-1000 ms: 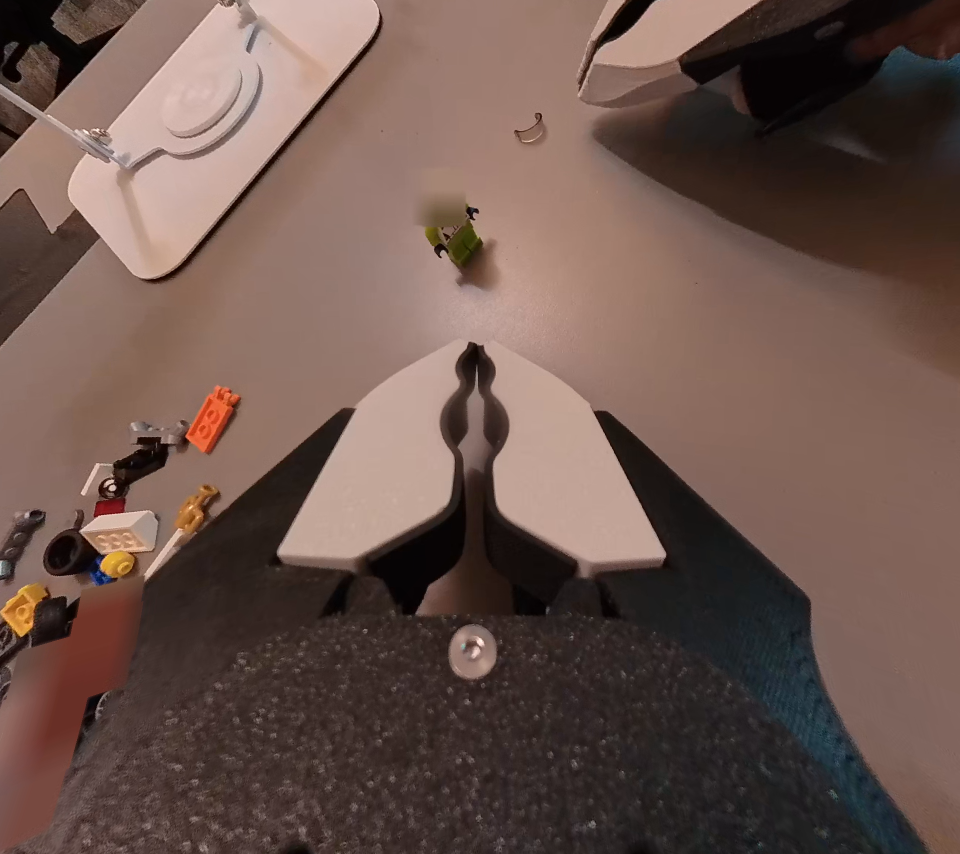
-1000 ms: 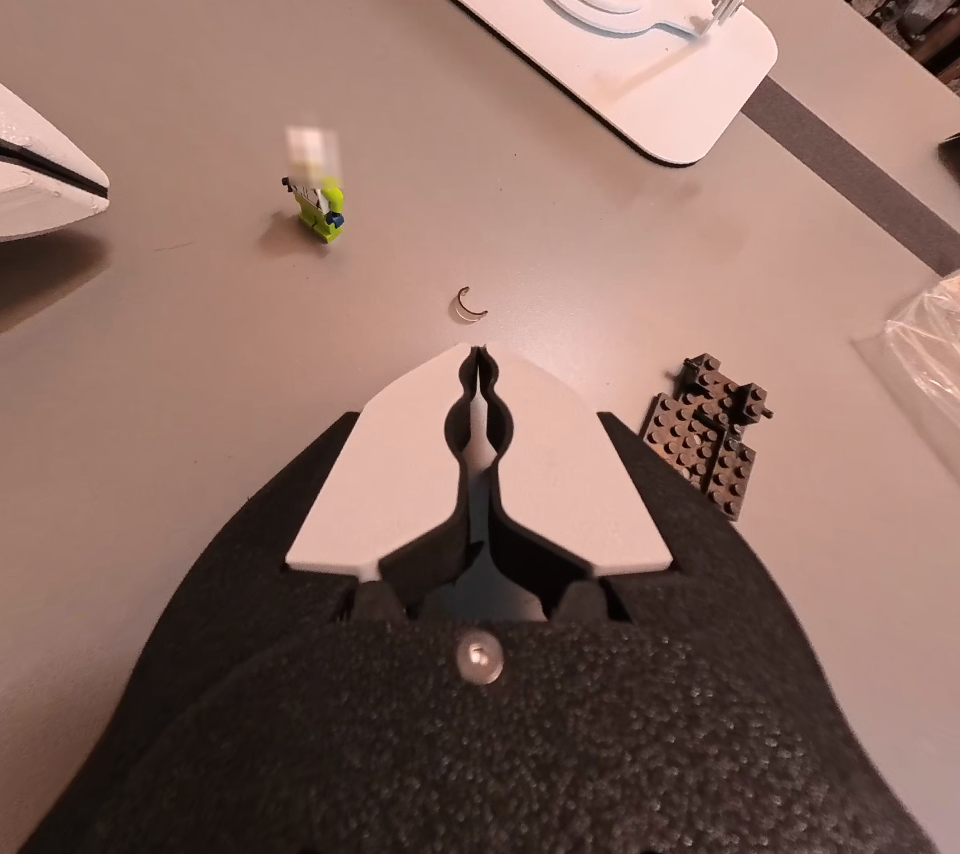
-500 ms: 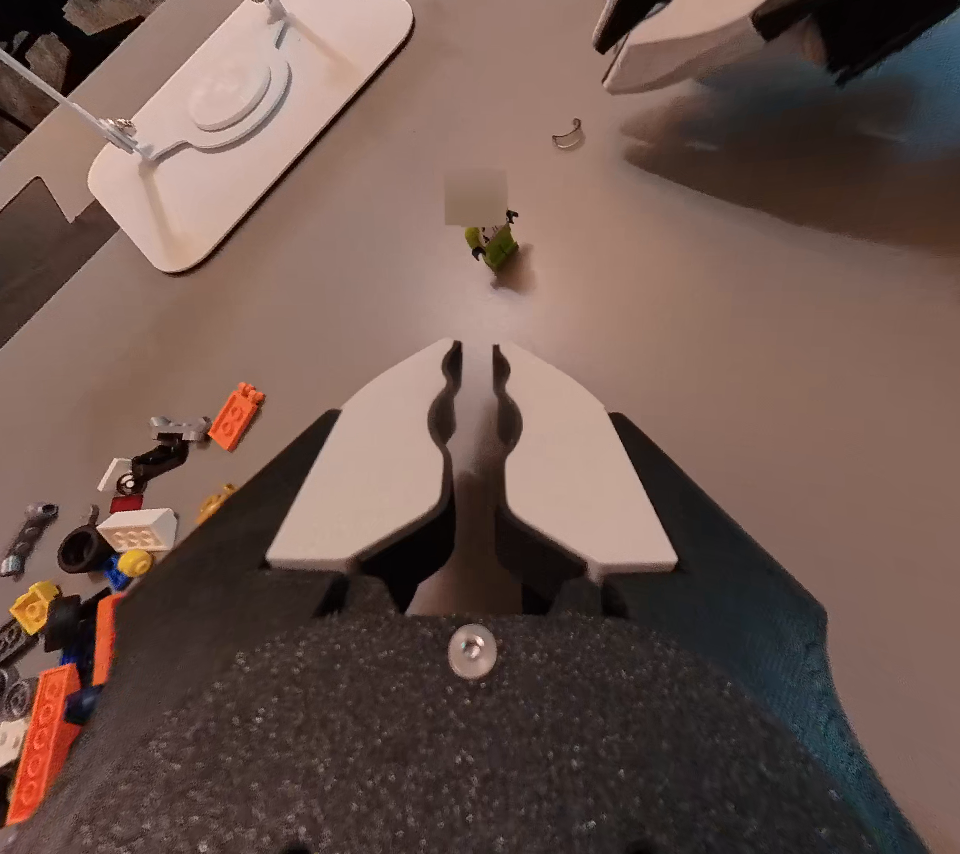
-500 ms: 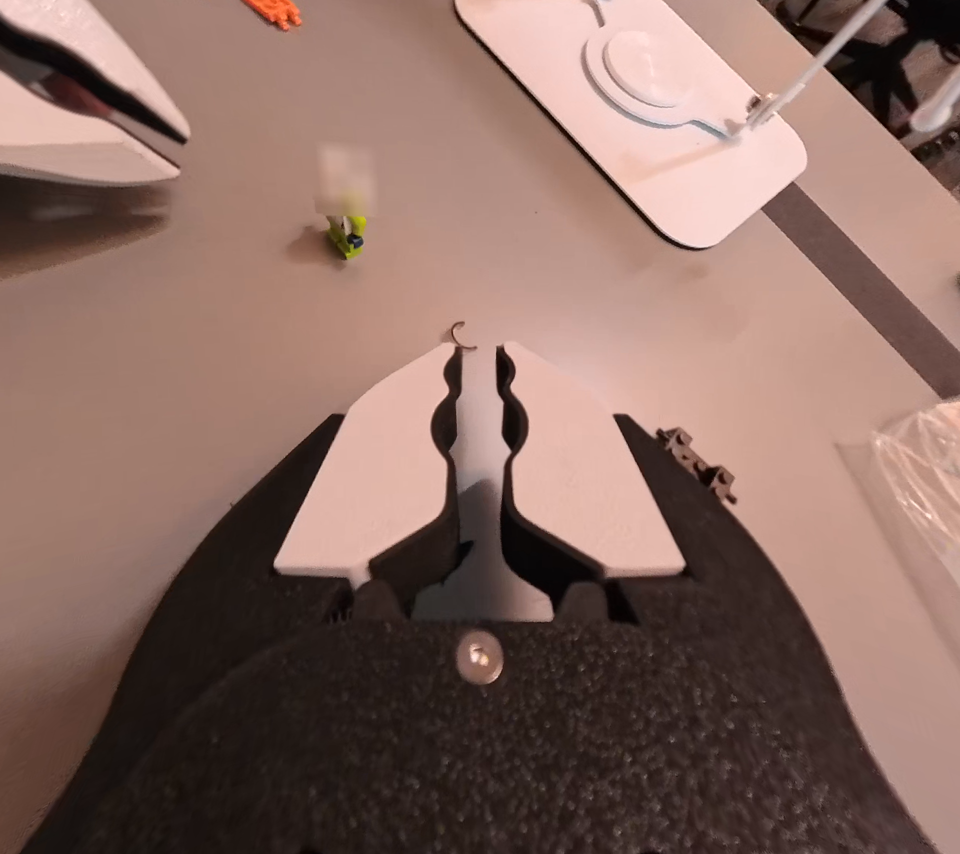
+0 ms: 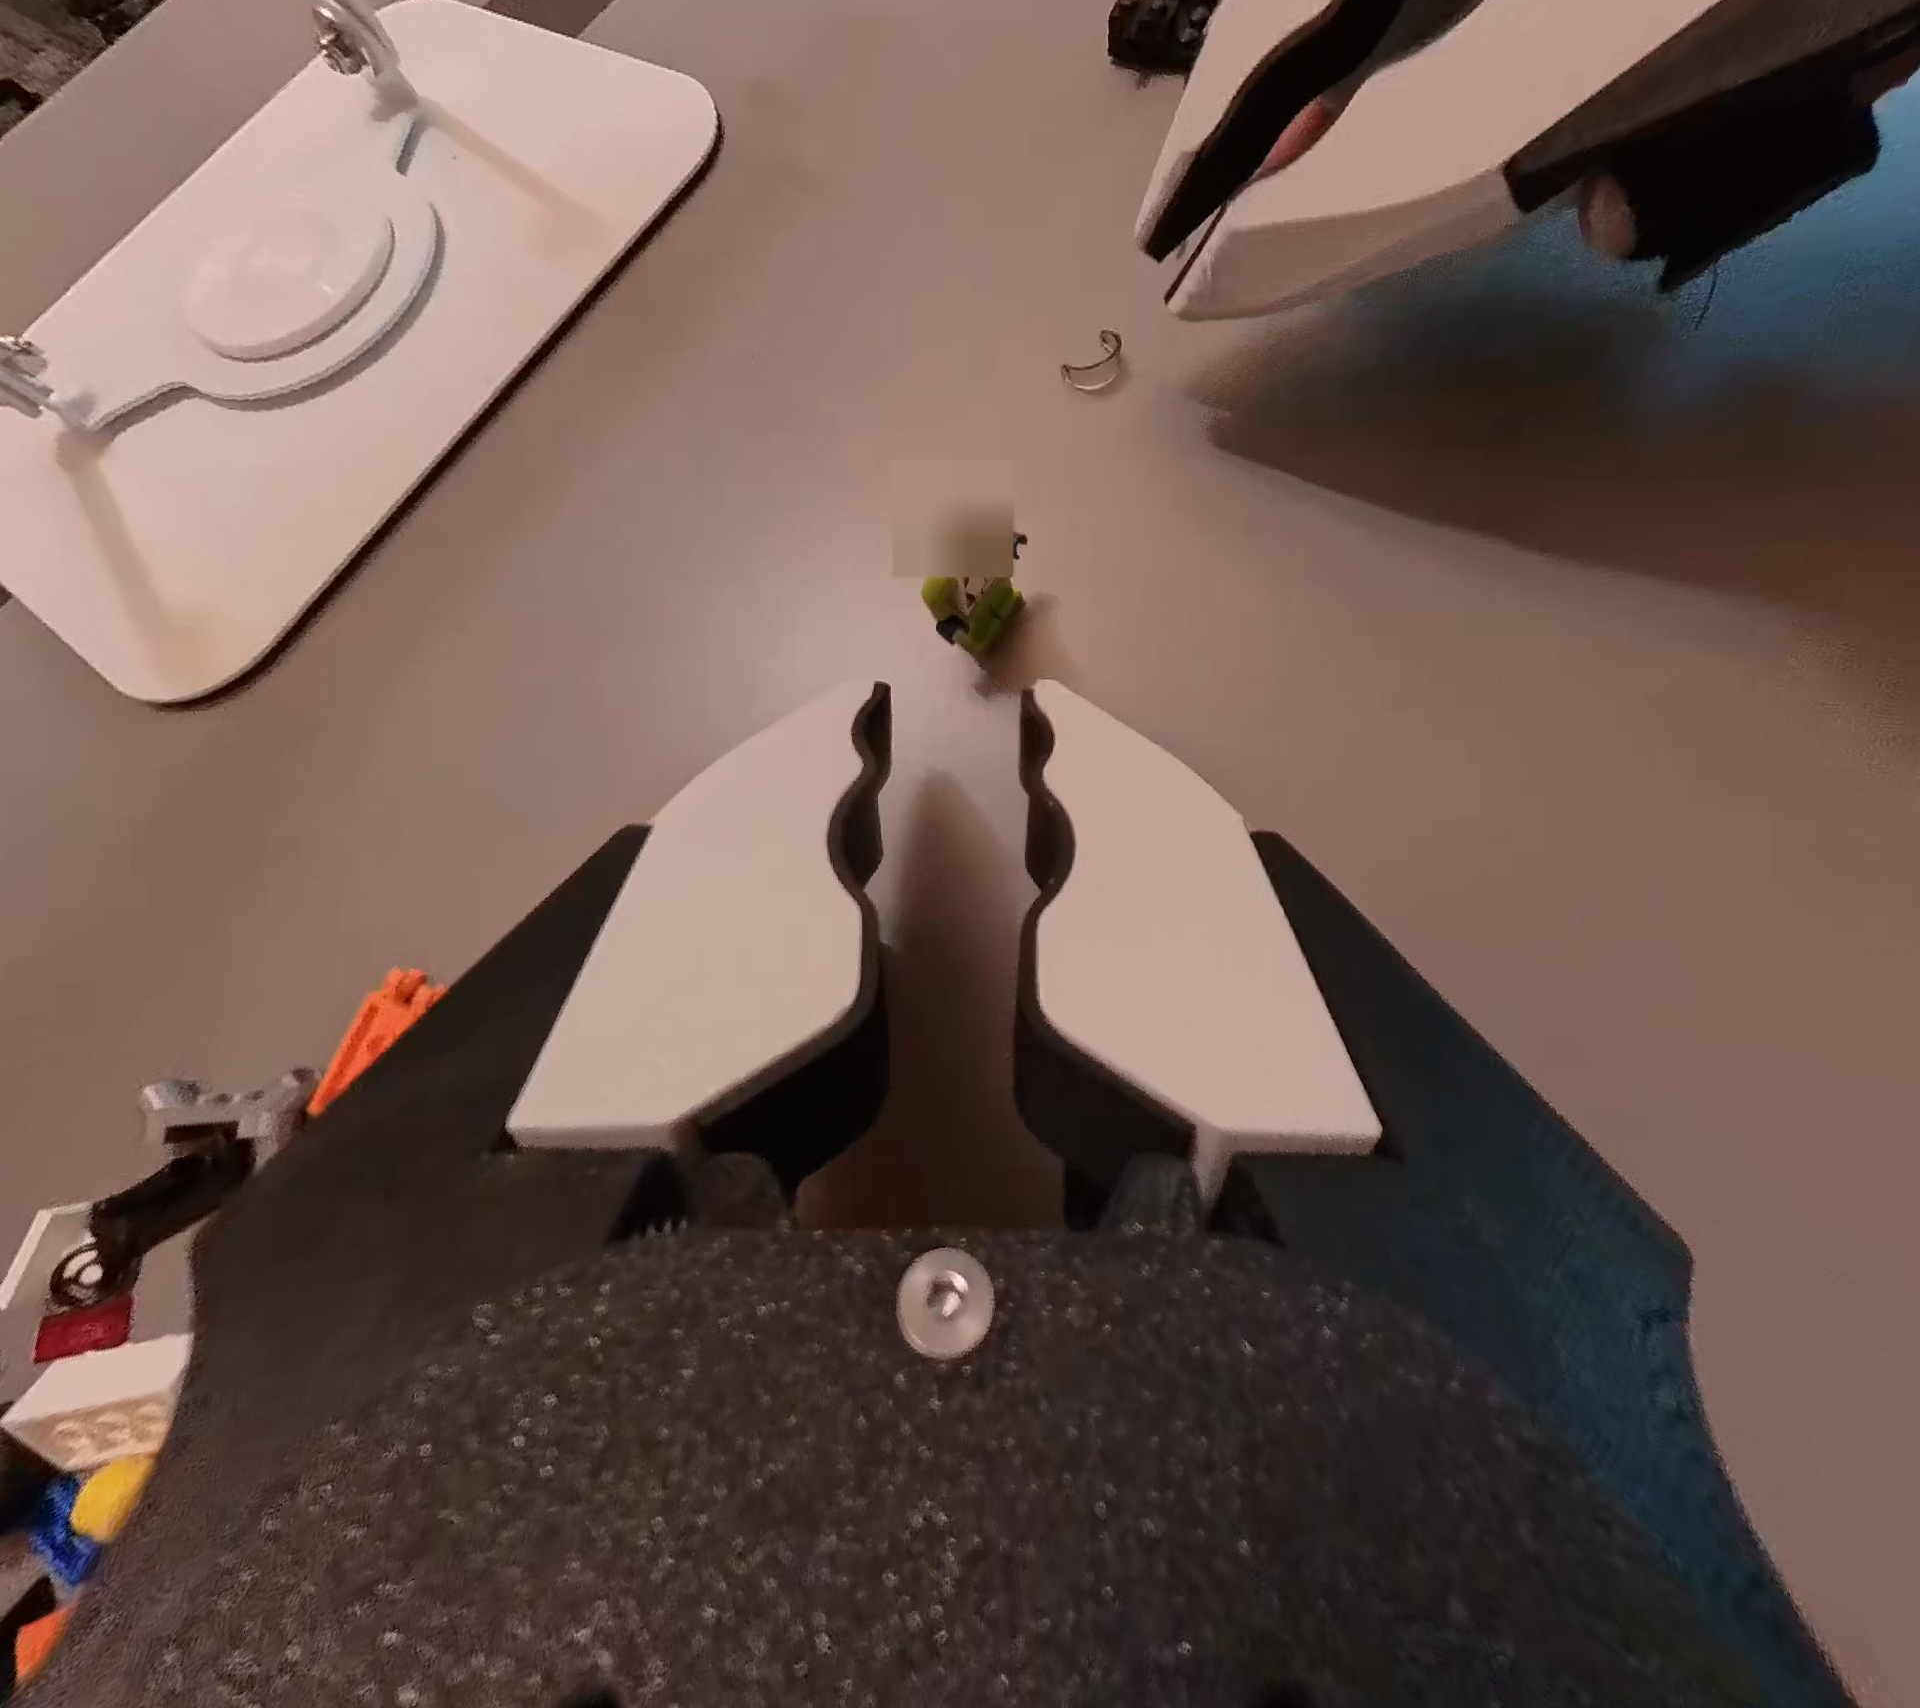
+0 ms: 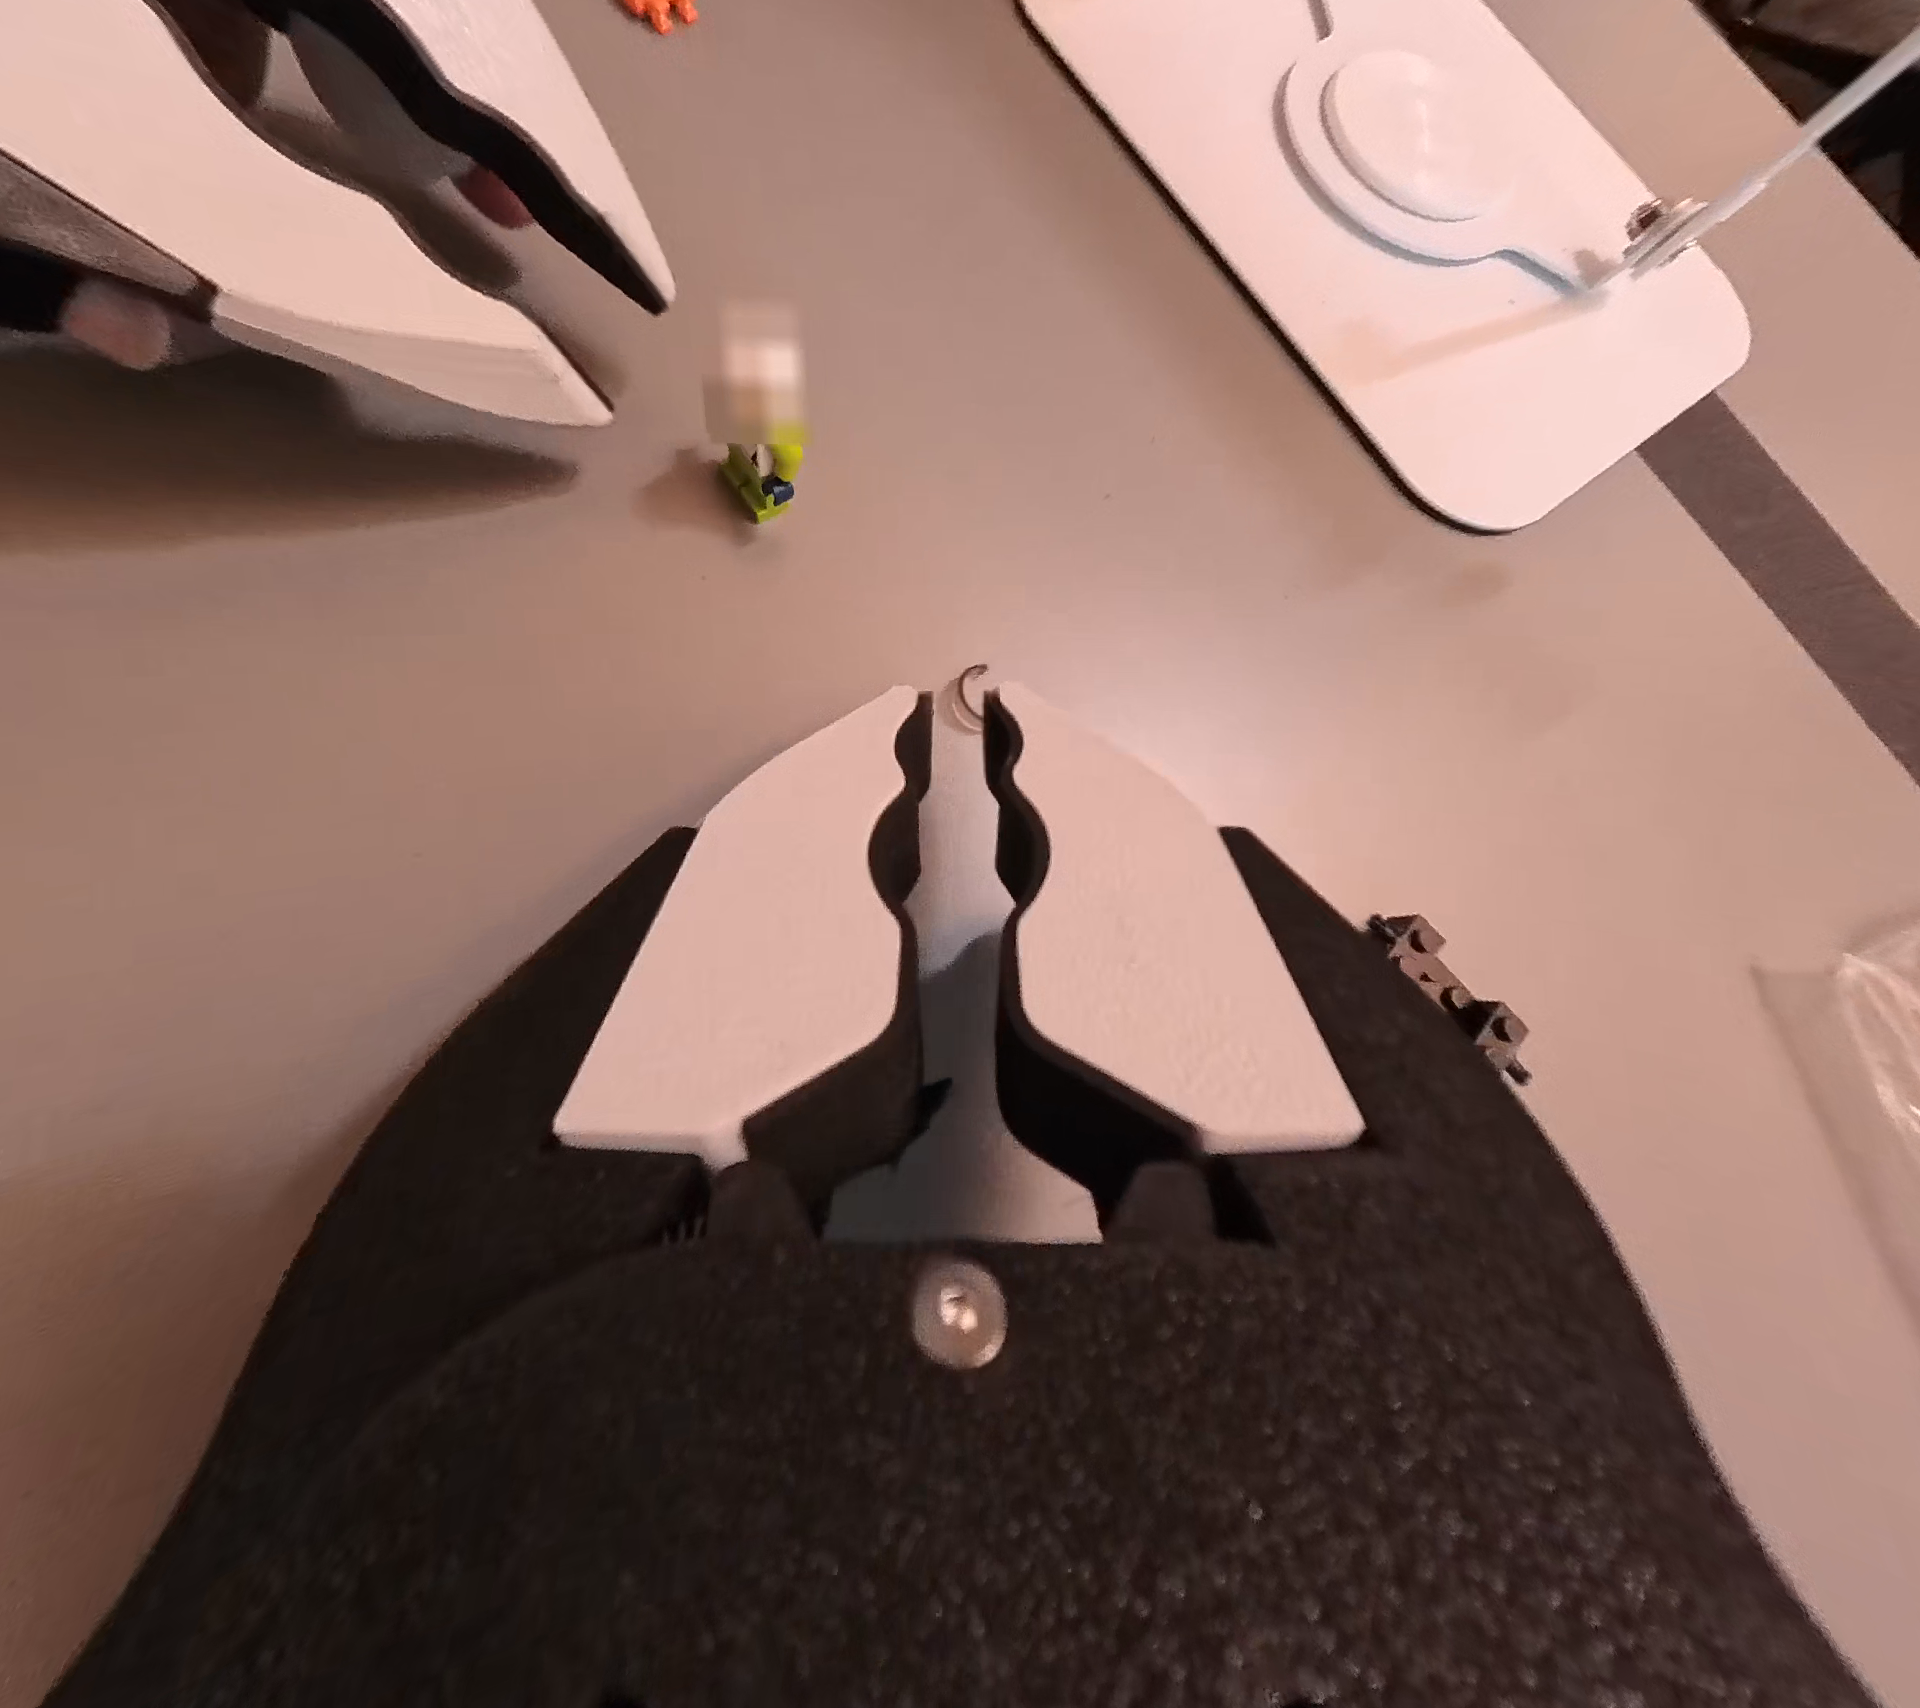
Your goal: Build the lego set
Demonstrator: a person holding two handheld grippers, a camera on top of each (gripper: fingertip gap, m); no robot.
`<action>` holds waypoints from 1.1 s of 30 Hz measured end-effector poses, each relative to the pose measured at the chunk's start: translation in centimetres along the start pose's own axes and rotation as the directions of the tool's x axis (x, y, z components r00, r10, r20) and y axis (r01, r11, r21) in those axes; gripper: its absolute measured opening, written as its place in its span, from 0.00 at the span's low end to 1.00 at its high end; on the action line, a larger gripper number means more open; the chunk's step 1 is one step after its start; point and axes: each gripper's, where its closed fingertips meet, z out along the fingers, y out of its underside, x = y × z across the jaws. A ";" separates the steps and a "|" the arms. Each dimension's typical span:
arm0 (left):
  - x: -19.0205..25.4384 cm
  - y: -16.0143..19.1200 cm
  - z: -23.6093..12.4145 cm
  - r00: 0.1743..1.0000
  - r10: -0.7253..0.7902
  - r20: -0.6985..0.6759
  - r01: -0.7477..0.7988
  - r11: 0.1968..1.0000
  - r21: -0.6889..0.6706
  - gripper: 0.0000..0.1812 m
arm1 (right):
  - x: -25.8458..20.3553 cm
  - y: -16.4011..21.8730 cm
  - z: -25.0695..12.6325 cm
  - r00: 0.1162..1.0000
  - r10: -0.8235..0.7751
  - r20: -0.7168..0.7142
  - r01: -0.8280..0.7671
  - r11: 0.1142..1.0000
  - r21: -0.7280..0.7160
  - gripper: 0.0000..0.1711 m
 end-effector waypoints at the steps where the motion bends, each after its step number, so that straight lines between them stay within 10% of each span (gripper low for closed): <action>1: 0.0 0.1 0.2 1.000 0.004 -0.004 -0.004 1.000 -0.006 0.14 | 0.1 0.0 -0.1 1.000 0.009 0.002 -0.009 1.000 0.007 0.05; 33: 0.1 1.1 0.3 1.000 0.005 -0.028 -0.006 1.000 -0.021 0.18 | 0.0 1.3 2.2 0.968 -0.172 0.182 0.197 0.972 -0.131 0.01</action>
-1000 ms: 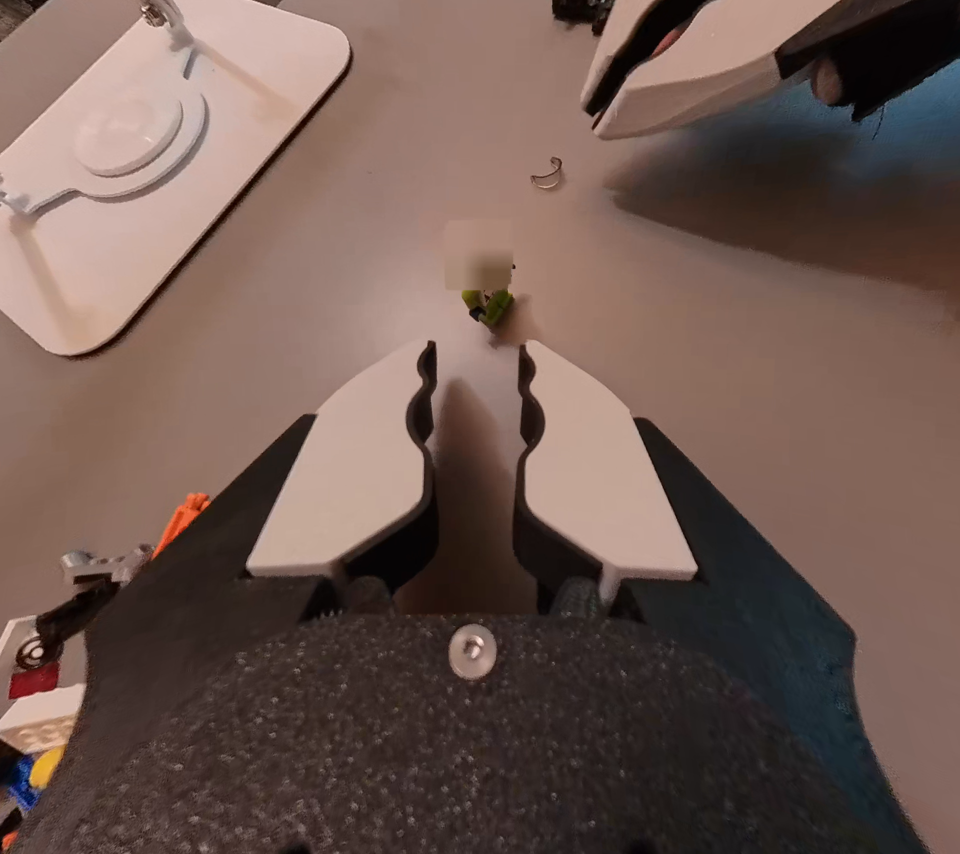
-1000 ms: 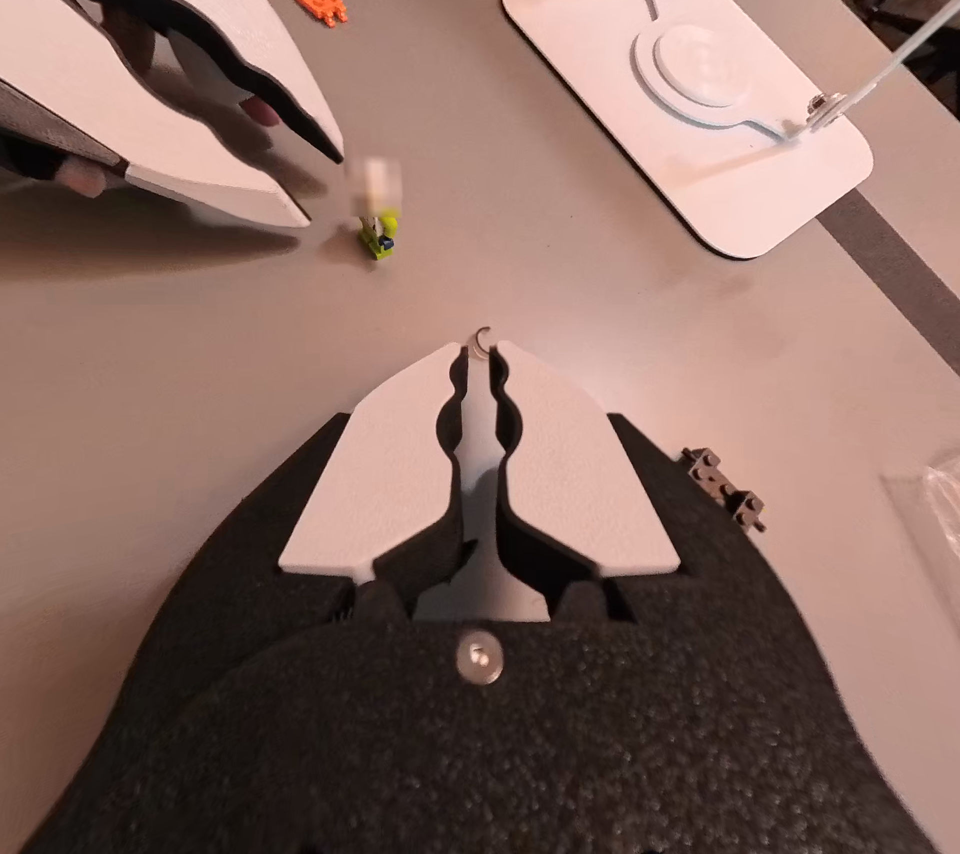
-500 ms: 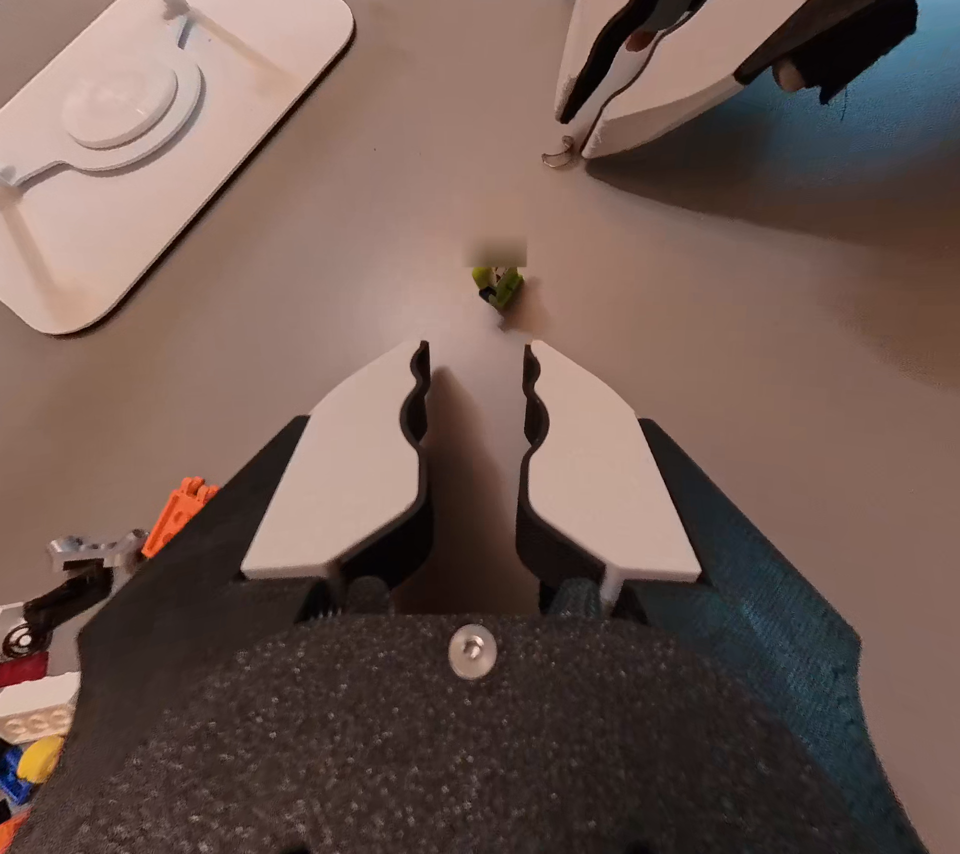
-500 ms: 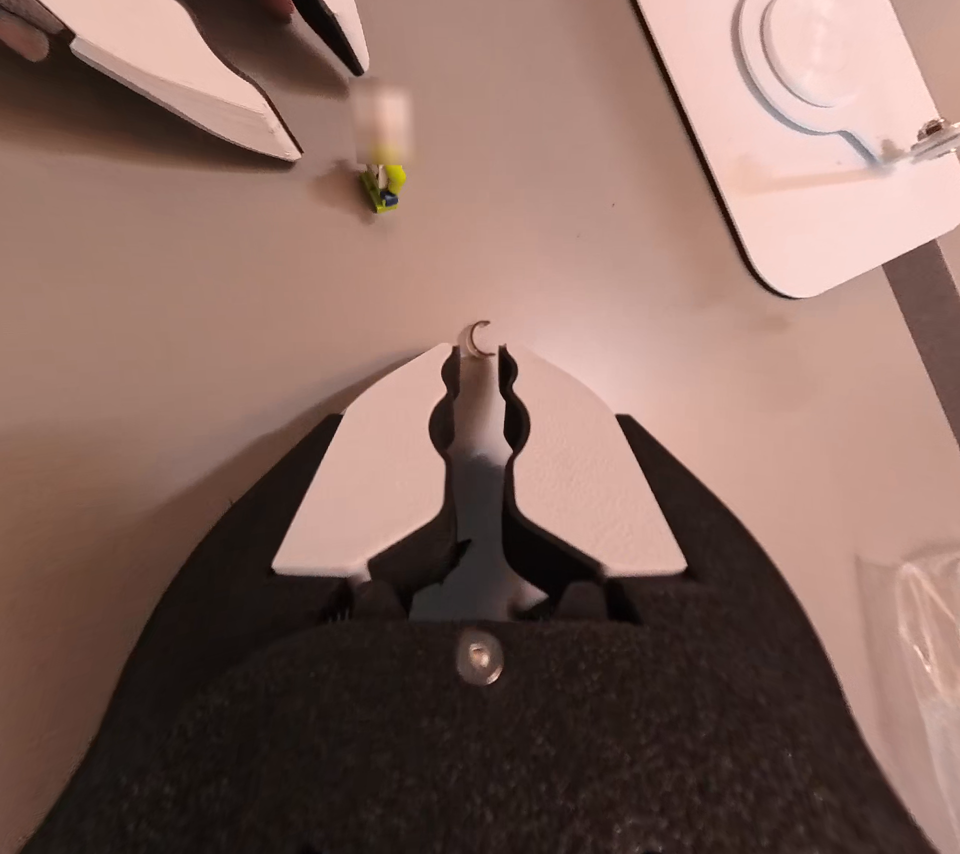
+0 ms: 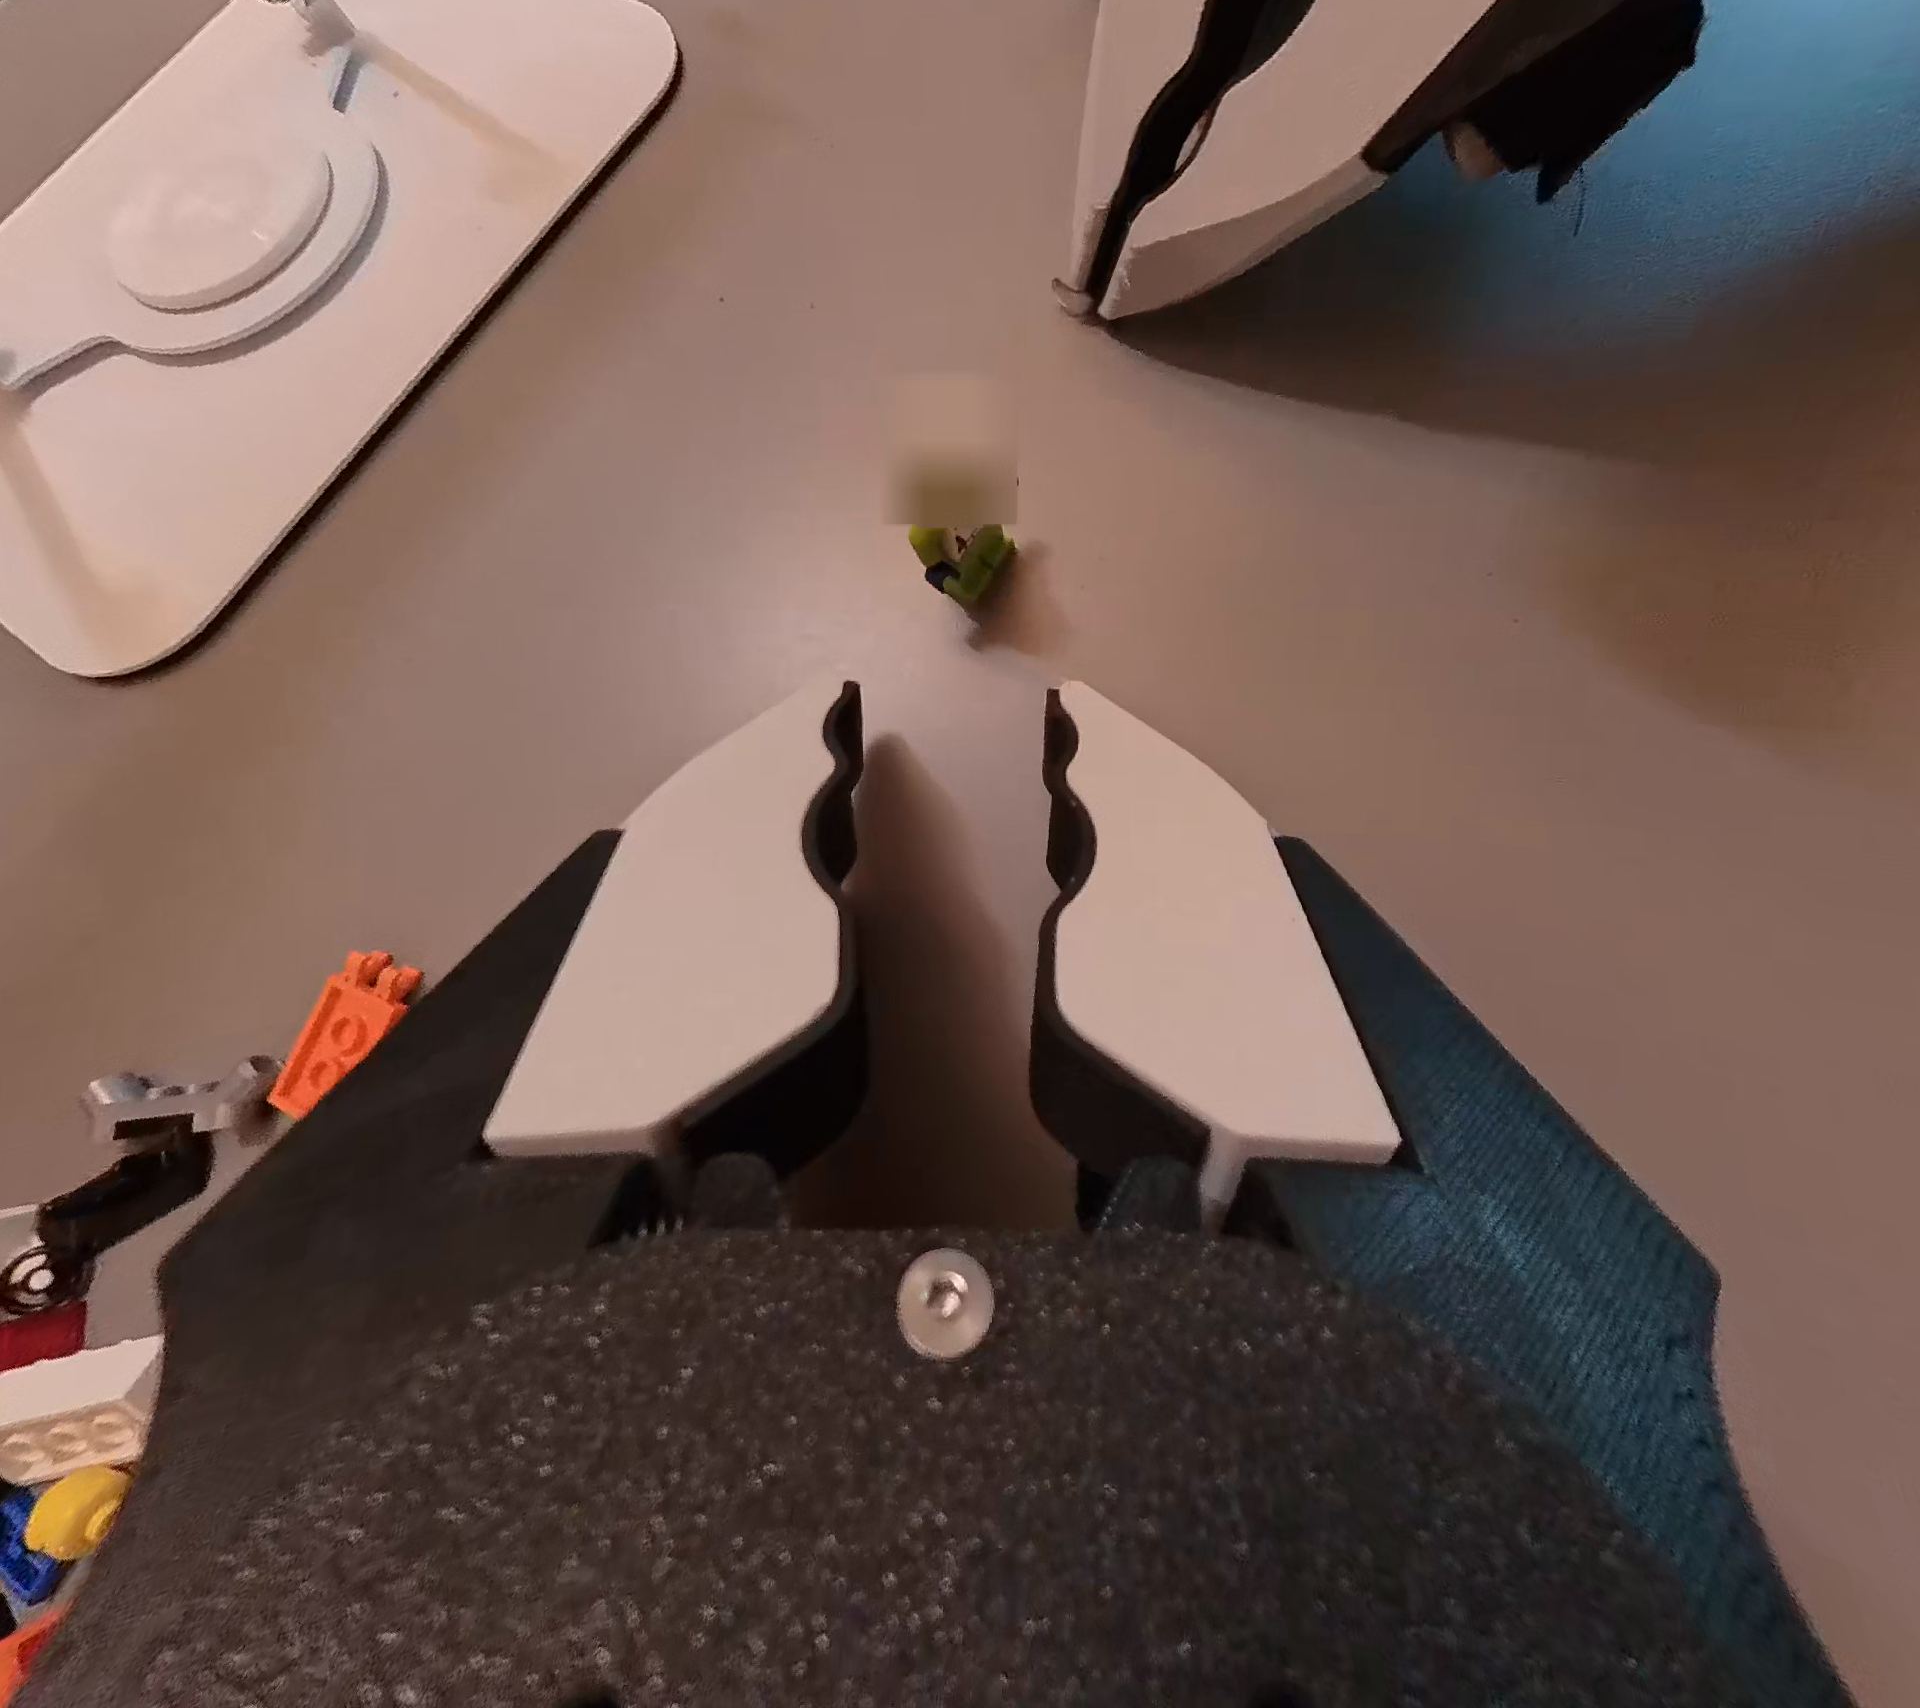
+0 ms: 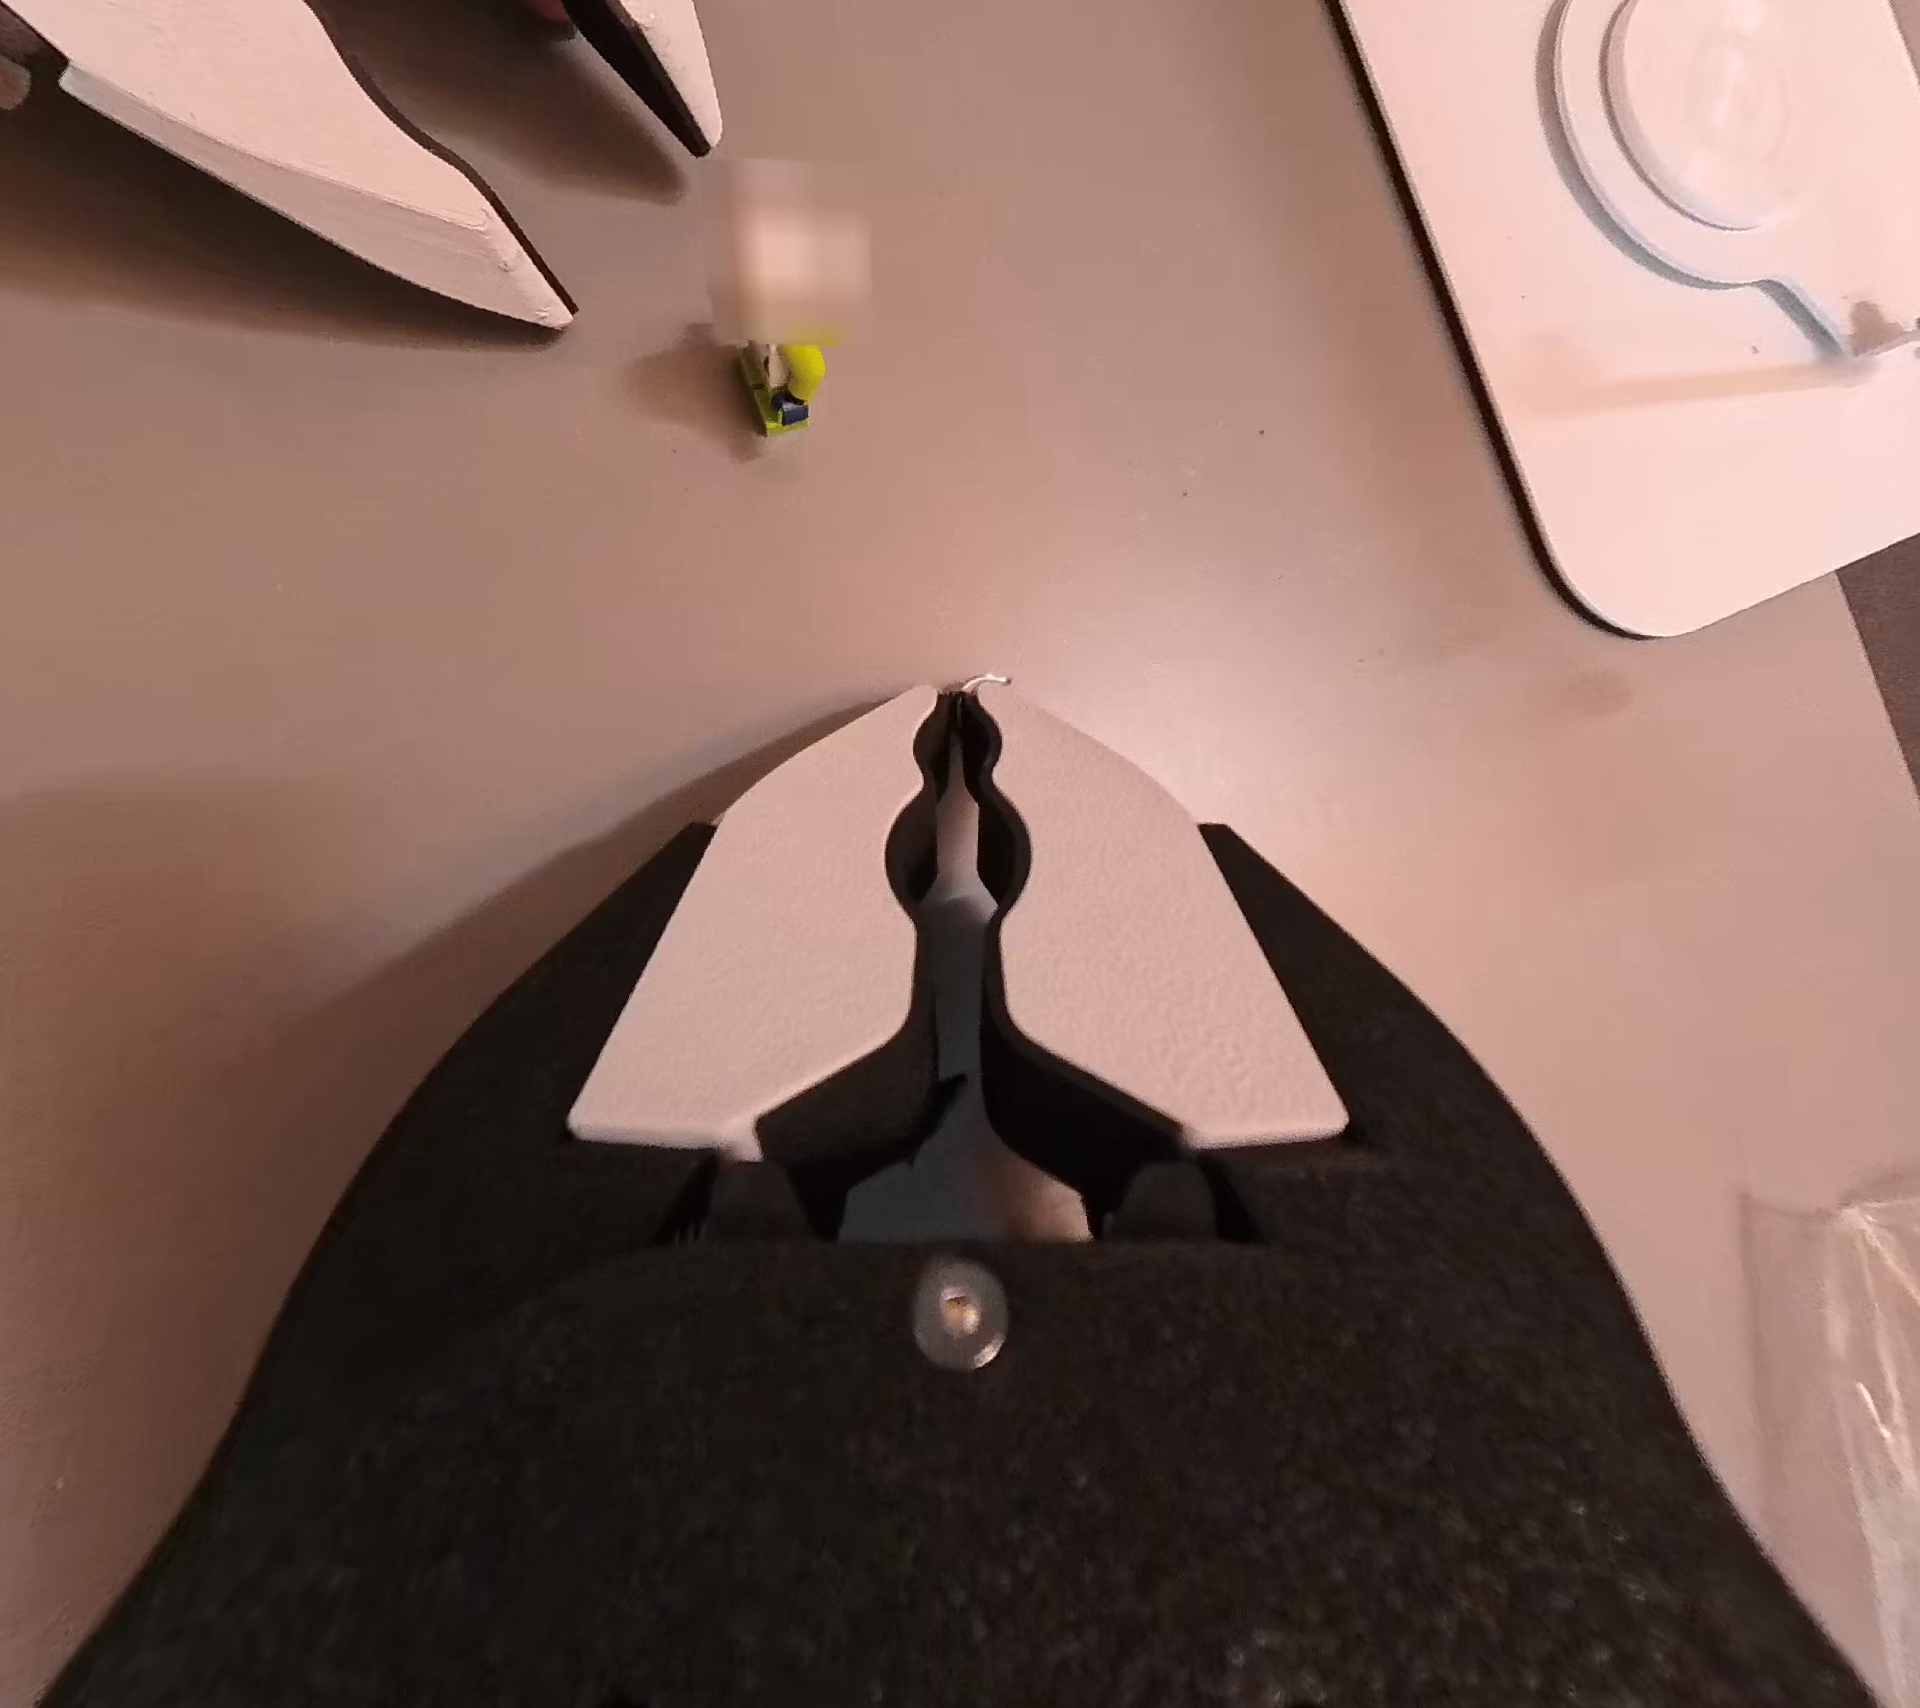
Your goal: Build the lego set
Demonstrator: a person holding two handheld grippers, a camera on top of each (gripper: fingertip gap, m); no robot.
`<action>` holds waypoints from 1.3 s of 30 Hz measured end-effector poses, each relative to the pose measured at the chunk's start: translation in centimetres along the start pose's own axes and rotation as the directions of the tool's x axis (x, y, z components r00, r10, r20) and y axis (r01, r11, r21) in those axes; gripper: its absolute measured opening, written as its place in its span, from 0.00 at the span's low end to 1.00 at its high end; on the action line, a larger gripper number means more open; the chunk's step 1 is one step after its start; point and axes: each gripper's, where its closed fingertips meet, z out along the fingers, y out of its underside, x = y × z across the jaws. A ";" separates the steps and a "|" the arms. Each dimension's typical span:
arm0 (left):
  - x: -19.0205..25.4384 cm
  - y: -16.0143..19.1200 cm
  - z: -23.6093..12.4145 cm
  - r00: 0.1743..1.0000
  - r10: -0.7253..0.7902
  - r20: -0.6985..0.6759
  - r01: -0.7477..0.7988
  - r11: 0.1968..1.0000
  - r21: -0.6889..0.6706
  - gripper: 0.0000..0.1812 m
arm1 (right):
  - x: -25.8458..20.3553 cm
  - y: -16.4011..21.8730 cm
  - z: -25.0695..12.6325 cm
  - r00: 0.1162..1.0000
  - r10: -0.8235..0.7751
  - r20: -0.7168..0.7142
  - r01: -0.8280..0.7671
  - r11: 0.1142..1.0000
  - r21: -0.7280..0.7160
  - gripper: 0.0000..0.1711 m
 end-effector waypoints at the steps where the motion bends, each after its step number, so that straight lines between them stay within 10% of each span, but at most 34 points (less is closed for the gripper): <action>1: -0.1 0.0 0.0 1.000 -0.001 0.001 0.001 1.000 0.001 0.18 | -0.1 0.0 -0.1 1.000 0.001 0.006 -0.001 1.000 0.004 0.01; 39: 5.8 -1.9 -0.2 0.920 0.117 -0.374 -0.157 0.985 -0.076 0.04 | -8.2 -5.4 -4.0 0.923 -0.242 0.299 0.137 0.933 0.332 0.01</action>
